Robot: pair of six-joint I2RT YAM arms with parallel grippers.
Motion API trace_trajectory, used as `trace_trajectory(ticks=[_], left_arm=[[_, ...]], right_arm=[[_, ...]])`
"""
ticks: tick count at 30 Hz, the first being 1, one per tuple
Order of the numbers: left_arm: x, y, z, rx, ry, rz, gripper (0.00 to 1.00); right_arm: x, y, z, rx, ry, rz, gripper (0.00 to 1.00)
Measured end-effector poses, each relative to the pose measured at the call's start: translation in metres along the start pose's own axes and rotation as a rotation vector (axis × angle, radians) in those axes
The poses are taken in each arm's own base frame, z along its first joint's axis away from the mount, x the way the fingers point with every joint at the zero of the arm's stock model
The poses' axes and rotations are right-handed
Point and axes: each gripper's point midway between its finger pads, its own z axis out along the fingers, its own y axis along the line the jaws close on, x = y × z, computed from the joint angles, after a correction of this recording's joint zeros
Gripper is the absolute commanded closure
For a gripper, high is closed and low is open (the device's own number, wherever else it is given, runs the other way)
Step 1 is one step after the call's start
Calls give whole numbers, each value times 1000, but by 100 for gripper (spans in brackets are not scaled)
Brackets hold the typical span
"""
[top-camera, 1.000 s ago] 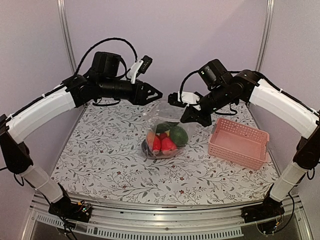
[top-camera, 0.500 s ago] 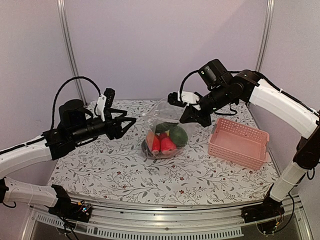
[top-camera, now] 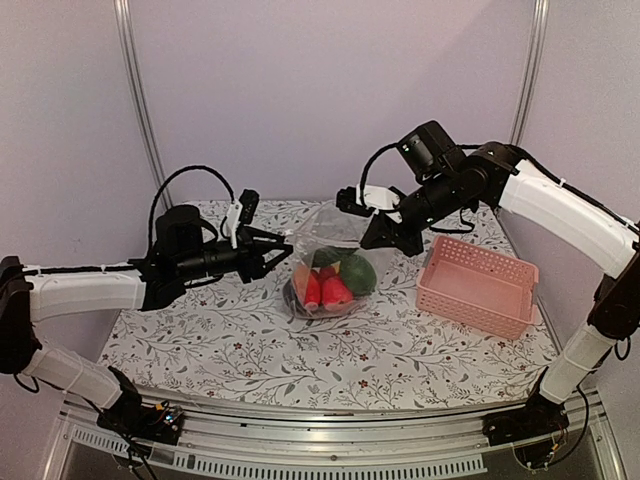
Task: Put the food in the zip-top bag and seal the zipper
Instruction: Pass from the right arm to the left, then pass from the left arm to the right
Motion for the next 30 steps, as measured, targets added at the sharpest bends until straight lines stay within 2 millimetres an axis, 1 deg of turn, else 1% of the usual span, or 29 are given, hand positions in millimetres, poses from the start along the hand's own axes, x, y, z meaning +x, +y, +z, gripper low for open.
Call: trace_trajectory(ticks=[2,5,6,8,11,14,16,19,21,23,25,26,27,28,29,30], left_arm=[[3,-2,4,28,6,-6,66],[3,-7,7,63,0,-6,76],[0,-8,9,73,-6,-2,79],[-5,-9,13,88,-19,2,85],[-10,-10,18,107,-31,5,95],[-13,-12,20,122,-35,0,100],[-14,-13,20,127,-37,-1,100],[-15,-14,20,133,-37,-7,100],[-17,-16,20,138,-37,-8,100],[-21,-20,19,143,-36,-8,100],[-26,-24,18,150,-34,-6,100],[-28,-27,17,153,-34,-4,100],[-32,-30,17,158,-33,-1,100],[-34,-33,17,161,-31,2,100],[-37,-36,16,162,-31,7,98],[-39,-38,15,162,-29,13,92]], right_arm=[[0,0,0,0,0,1,99],[0,0,0,-1,0,4,93],[0,0,0,-1,0,7,91],[-2,0,-1,-4,-5,12,82],[-8,-1,-1,-18,-20,23,72],[-18,-3,6,-37,-33,30,64],[-24,-4,13,-47,-32,35,61],[-31,-1,26,-69,-26,38,58],[-35,4,36,-87,-21,37,58],[-39,8,43,-101,-15,36,60],[-44,9,49,-105,-17,40,66],[-45,9,50,-103,-17,45,72],[-48,8,51,-99,-19,47,81],[-50,6,51,-91,-24,55,93],[-53,3,50,-83,-28,54,100],[-56,0,49,-71,-34,59,100]])
